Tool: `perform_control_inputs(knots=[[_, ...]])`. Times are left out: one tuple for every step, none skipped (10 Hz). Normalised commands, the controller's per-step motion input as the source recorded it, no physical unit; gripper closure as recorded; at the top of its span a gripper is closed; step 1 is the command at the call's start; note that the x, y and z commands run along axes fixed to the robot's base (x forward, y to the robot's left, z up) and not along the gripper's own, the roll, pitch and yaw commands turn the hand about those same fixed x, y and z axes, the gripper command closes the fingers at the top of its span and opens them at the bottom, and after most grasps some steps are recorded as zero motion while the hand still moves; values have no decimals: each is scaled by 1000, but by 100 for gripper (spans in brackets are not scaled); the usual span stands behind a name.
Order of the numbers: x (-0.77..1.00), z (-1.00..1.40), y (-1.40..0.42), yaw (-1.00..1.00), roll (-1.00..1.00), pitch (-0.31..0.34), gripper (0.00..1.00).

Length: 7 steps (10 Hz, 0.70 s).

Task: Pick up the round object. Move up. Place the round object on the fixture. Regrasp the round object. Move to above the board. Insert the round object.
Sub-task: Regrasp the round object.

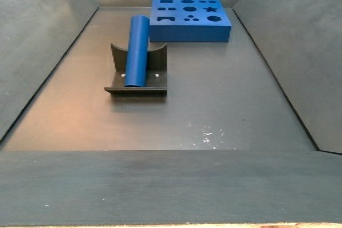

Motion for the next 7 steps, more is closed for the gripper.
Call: perform_control_inputs(knots=[[57, -1000, 33, 159, 149, 20, 0], [73, -1000, 28, 144, 115, -15, 0], [85, -1000, 25, 131, 99, -37, 0], [101, -1000, 19, 104, 83, -58, 0], [110, -1000, 16, 85, 78, -71, 0], [120, -1000, 12, 65, 74, -81, 0], [124, -964, 8, 47, 75, -80, 0]])
